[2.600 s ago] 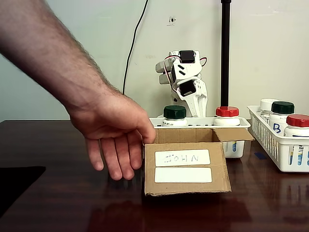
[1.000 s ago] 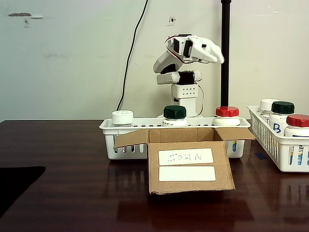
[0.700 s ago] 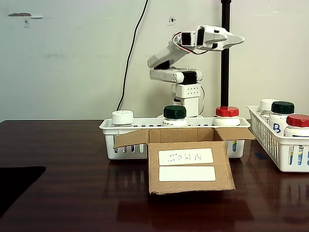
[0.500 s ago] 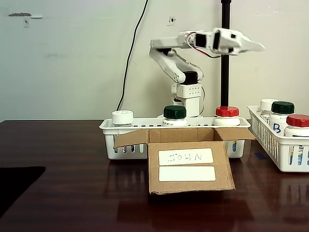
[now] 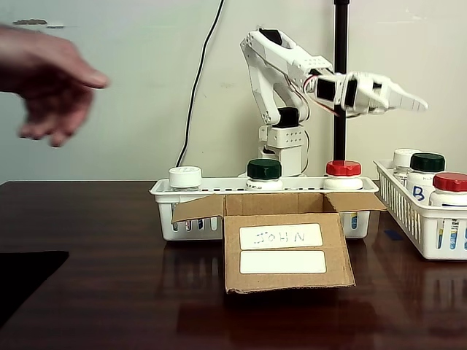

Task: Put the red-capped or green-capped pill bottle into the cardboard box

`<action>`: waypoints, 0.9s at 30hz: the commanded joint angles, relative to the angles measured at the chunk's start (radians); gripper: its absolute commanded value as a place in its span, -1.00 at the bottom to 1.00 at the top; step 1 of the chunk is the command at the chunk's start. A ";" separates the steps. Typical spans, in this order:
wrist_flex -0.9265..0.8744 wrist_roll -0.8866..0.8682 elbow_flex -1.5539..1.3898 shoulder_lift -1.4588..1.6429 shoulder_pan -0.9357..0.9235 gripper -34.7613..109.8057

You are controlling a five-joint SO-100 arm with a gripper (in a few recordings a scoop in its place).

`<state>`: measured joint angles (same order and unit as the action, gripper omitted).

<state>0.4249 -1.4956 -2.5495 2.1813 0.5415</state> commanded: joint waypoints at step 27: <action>0.360 0.066 0.055 -0.394 0.146 0.48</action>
<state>0.7179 -1.4159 -2.5510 1.7978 0.6964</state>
